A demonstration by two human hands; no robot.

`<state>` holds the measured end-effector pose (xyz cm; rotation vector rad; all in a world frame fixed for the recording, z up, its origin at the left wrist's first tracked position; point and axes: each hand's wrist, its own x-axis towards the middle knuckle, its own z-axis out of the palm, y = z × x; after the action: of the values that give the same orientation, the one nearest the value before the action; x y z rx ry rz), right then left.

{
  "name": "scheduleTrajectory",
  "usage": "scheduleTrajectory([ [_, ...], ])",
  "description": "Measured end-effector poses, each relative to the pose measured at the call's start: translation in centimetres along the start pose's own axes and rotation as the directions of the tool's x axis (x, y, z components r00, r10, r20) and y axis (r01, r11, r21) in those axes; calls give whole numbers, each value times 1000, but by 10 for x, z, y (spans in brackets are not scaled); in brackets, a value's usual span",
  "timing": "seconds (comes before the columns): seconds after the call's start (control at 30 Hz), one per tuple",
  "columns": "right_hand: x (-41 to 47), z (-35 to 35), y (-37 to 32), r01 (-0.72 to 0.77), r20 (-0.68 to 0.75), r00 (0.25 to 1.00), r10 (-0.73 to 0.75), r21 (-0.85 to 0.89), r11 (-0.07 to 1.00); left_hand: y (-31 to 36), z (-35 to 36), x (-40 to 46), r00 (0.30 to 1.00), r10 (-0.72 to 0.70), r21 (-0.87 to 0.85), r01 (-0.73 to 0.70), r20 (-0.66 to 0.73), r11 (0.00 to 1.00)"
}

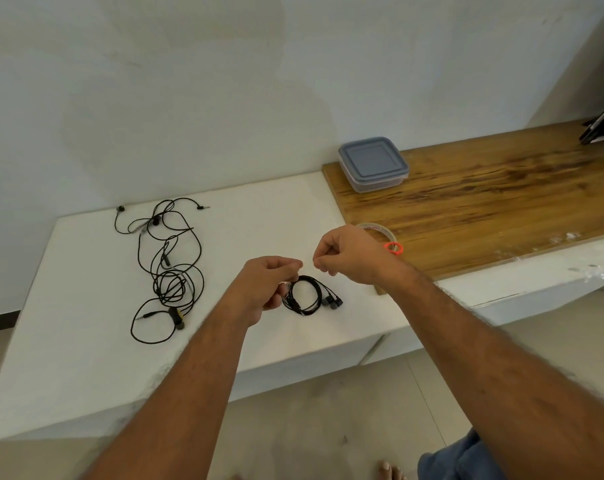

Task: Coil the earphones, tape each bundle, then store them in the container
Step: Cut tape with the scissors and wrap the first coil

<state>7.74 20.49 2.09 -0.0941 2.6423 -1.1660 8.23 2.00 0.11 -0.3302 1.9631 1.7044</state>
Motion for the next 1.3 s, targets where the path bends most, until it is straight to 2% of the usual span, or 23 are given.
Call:
scheduleTrajectory([
  [0.07, 0, -2, 5, -7, -50, 999, 5, -41, 999, -5, -4, 9, 997, -31, -110, 24, -68, 994],
  [0.1, 0, -4, 8, -15, -71, 997, 11, -56, 998, -8, -6, 15, 992, 3, -62, -10, -123, 998],
  [0.13, 0, -6, 11, -24, -88, 996, 18, -72, 997, -10, -6, 21, 982, 87, 99, -71, -169, 993],
  [0.17, 0, -8, 13, -33, -102, 995, 24, -88, 996, -11, -4, 26, 962, 213, 330, -148, -170, 932],
  [0.2, 0, -9, 15, -41, -113, 993, 30, -98, 994, -10, 0, 28, 934, 337, 544, -225, -114, 808],
  [0.27, 2, -10, 18, -54, -147, 988, 38, -108, 993, -10, 11, 33, 891, 450, 785, -326, 69, 527],
  [0.37, 5, -11, 23, -74, -198, 979, 52, -104, 992, -14, 19, 45, 869, 388, 891, -406, 307, 203],
  [0.47, 5, -13, 28, -86, -198, 978, 68, -81, 993, -12, 16, 56, 851, 332, 895, -445, 407, 43],
  [0.53, 5, -13, 28, -87, -176, 982, 75, -64, 994, -9, 17, 58, 842, 330, 894, -447, 427, -17],
  [0.73, 3, -11, 25, -90, -172, 982, 83, -32, 995, -8, 15, 54, 831, 332, 890, -452, 447, -66],
  [0.83, 4, -4, 28, -101, -157, 980, 119, 116, 988, -14, 14, 47, 813, 361, 887, -447, 457, -116],
  [0.93, 5, 4, 29, -106, -117, 983, 140, 262, 959, -16, 12, 38, 799, 414, 894, -437, 436, -97],
  [1.03, 5, 15, 28, -110, -48, 990, 133, 333, 937, -16, 13, 30, 794, 441, 892, -450, 419, -38],
  [1.3, 1, 24, 22, -171, 148, 983, 111, 501, 848, -5, 10, 3, 862, 441, 878, -395, 252, 271],
])
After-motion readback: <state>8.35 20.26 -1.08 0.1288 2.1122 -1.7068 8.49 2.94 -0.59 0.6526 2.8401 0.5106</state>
